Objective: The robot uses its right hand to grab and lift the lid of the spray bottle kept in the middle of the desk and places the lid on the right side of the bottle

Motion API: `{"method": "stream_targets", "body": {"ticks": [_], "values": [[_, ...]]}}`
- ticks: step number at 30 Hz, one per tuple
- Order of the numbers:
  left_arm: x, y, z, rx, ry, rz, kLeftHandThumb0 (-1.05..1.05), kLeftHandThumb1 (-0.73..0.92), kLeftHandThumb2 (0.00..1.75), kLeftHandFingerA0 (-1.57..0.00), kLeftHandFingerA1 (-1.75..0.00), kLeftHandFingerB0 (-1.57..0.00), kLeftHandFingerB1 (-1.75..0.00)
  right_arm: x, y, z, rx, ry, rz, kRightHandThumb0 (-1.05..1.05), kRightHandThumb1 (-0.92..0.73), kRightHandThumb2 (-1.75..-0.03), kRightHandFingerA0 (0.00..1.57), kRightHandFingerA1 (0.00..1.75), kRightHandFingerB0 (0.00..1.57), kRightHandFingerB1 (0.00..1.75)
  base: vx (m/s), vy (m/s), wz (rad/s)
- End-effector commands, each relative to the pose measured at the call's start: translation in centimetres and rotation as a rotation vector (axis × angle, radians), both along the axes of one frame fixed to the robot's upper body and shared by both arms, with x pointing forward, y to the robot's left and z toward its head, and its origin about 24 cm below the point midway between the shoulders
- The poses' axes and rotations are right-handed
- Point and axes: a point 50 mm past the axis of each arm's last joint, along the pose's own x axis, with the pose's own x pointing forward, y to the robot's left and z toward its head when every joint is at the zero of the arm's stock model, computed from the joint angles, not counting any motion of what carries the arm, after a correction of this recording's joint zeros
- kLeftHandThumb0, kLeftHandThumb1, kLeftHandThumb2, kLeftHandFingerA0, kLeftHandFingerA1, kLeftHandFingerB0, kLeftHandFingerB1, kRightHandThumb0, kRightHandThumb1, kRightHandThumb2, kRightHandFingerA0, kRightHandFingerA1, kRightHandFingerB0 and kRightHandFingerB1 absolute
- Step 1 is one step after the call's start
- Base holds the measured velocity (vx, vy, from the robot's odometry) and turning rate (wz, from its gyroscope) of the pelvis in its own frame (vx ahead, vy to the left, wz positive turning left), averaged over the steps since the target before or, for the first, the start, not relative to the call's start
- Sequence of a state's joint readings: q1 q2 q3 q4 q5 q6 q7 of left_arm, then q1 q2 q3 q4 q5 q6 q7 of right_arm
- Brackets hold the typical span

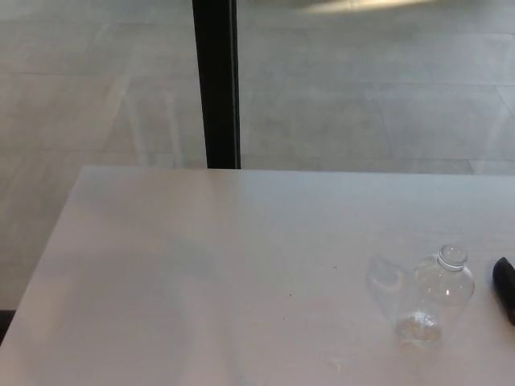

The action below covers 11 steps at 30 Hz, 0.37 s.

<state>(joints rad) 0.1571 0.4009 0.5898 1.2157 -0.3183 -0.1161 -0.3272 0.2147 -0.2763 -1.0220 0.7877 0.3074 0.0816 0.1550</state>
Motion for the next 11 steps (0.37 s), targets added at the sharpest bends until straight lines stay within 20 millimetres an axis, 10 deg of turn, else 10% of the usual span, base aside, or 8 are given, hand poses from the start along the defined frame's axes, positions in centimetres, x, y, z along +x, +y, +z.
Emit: {"method": "stream_targets", "body": {"ticks": [1,4,5,8,9,11], "values": [[0.07,0.76,0.64,0.01,-0.013,0.014,-0.92,0.56,1.19,-0.54,-0.95,-0.22,-0.74,0.15,-0.11,0.44,-0.003,-0.036,0.035,-0.72,-0.66,-0.59,0.25,0.83,0.24,0.57,0.0,0.0,0.0],[0.1,0.77,0.64,0.021,0.003,-0.002,-0.88,0.57,1.19,-0.53,-0.93,-0.21,-0.73,0.1,-0.22,0.09,0.009,-0.023,0.058,-0.73,-0.66,-0.6,0.25,0.76,0.24,0.52,0.0,0.0,0.0],[0.14,0.76,0.59,0.011,-0.001,0.019,-0.86,0.69,0.93,-0.37,-1.12,-0.15,-0.87,0.08,-0.24,0.07,0.016,-0.024,0.075,-0.74,-0.66,-0.6,0.22,0.74,0.23,0.52,0.0,0.0,0.0],[0.14,0.73,0.58,0.014,0.006,0.007,-0.85,0.56,1.18,-0.53,-0.94,-0.18,-0.71,0.05,-0.21,0.02,0.024,-0.035,0.074,-0.71,-0.65,-0.58,0.21,0.75,0.26,0.53,0.0,0.0,0.0],[0.41,0.8,0.69,0.009,-0.014,0.015,-0.85,0.55,1.17,-0.49,-0.92,-0.18,-0.71,0.41,0.08,-0.04,0.031,-0.049,0.061,-0.74,-0.51,-0.93,0.28,0.71,0.28,0.6,0.0,0.0,0.0],[0.49,0.74,0.65,0.006,-0.017,0.014,-0.85,0.55,1.17,-0.49,-0.92,-0.18,-0.71,0.5,0.08,0.0,0.025,-0.043,0.07,-0.74,-0.51,-0.93,0.28,0.71,0.28,0.6,0.0,0.0,0.0]]}}
